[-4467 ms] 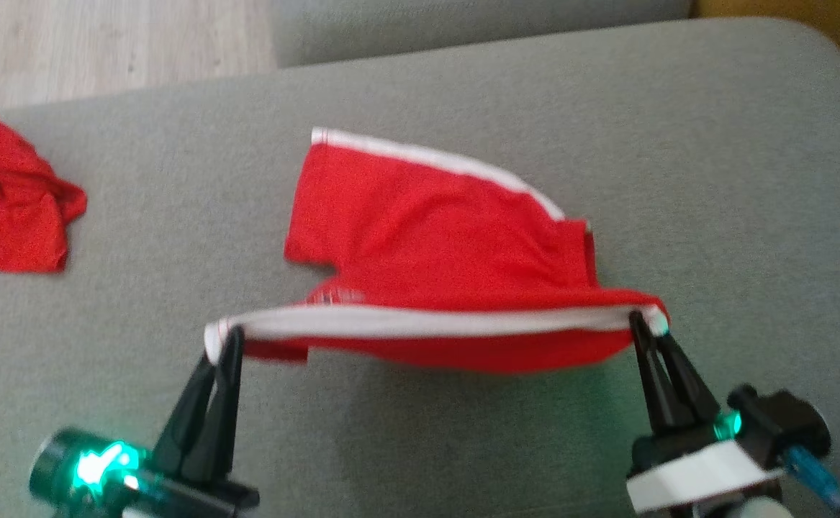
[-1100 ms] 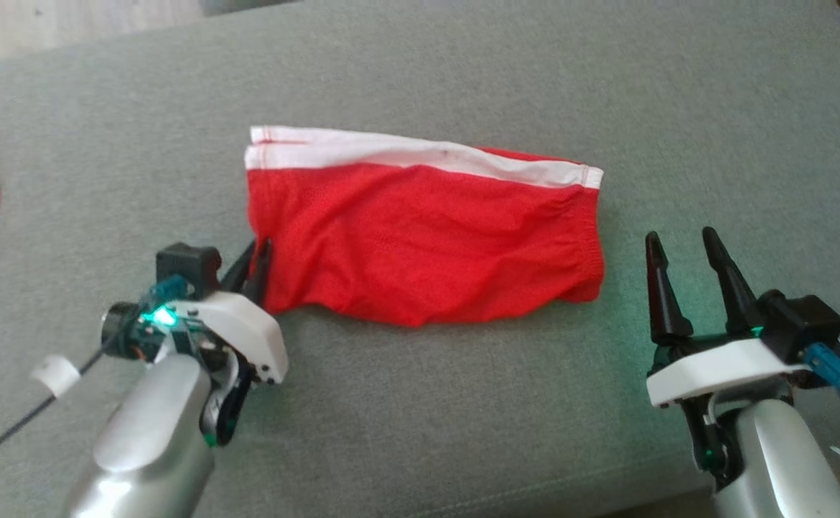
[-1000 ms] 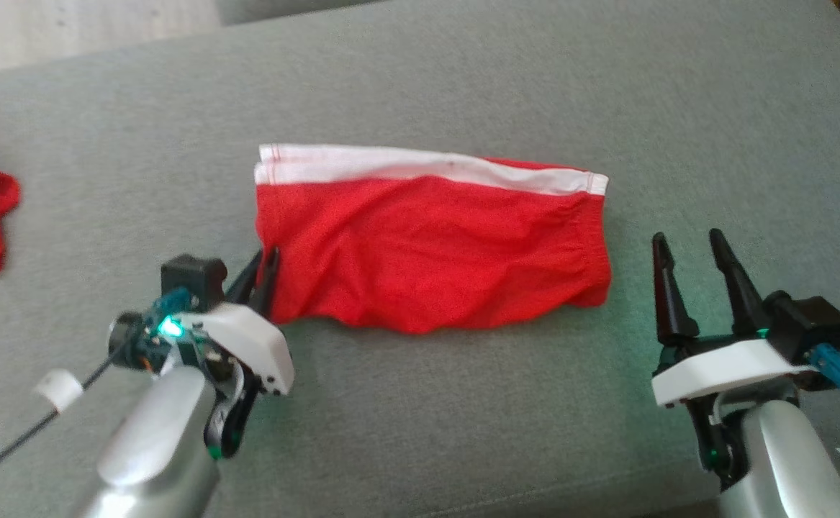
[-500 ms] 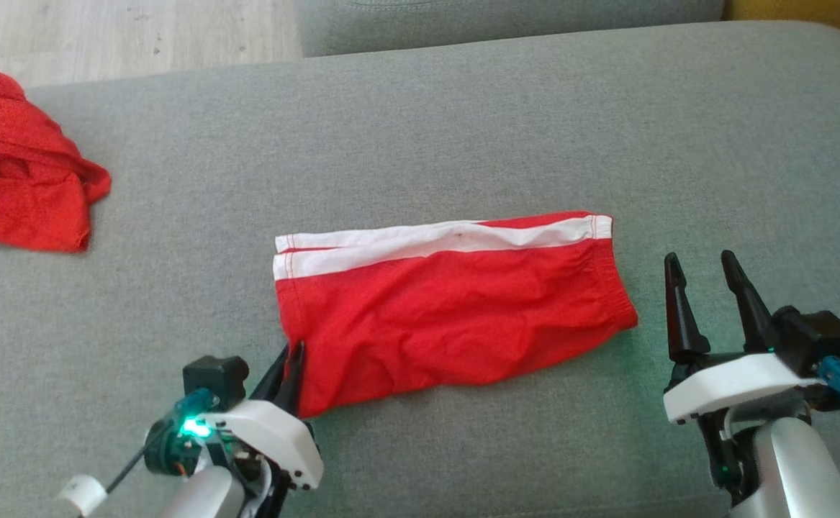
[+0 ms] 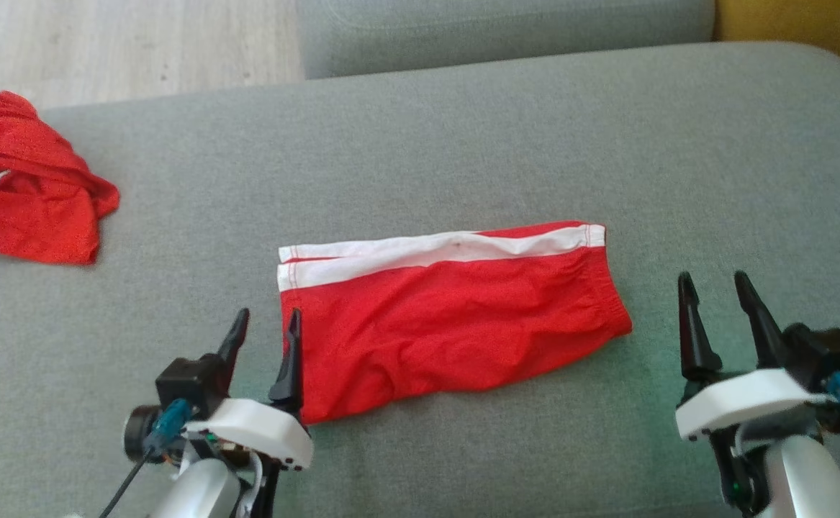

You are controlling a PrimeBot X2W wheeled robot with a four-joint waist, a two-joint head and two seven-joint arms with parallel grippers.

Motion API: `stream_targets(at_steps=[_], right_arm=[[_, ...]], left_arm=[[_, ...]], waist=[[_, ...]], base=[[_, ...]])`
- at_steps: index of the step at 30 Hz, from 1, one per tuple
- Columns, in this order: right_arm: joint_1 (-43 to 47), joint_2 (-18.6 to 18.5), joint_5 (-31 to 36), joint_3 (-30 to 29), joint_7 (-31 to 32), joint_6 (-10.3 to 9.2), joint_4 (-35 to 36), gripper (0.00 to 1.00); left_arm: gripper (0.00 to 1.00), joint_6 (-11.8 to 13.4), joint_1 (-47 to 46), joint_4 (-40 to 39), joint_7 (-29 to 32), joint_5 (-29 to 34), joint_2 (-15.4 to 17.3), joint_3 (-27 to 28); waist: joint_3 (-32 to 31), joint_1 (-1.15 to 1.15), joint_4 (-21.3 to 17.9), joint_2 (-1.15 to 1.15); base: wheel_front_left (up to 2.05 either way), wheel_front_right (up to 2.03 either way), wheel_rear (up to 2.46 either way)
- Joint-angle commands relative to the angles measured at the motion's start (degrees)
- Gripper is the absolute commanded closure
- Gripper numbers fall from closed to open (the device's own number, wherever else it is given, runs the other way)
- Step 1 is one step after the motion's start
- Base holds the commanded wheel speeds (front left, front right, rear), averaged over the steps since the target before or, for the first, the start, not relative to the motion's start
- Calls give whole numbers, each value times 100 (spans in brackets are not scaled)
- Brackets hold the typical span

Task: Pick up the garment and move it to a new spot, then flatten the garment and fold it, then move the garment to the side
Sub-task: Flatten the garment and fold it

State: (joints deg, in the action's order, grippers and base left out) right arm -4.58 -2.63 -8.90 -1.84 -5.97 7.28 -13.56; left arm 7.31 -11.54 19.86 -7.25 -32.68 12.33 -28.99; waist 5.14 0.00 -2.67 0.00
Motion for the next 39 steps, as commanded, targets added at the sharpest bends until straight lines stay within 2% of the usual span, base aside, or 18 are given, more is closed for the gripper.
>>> stream_targets(at_steps=[1,9,21,28,34,39], right_arm=[[-33,-25,58,66,22,21,172,0],[156,-25,119,-83,113,21,186,0],[103,-25,311,-165,338,21,33,0],[-396,-25,841,-143,1064,21,-315,0],[-656,-25,1218,-344,1745,21,-818,0],[-792,-25,1236,-603,1934,21,-1243,0]], left_arm=[[0,92,-183,-227,-163,87,164,263],[0,253,255,-613,-418,142,318,324],[0,487,678,-1080,-514,129,434,426],[0,536,608,-1204,-505,179,362,329],[0,533,567,-1175,-529,186,321,286],[0,529,576,-1117,-559,179,308,272]], waist=[[-102,0,57,0],[-334,0,256,0],[-333,0,646,0],[-239,0,974,0],[-172,0,1270,0],[-151,0,1438,0]], base=[[0,0,0],[0,0,0],[0,0,0],[0,0,0],[0,0,0],[0,0,0]])
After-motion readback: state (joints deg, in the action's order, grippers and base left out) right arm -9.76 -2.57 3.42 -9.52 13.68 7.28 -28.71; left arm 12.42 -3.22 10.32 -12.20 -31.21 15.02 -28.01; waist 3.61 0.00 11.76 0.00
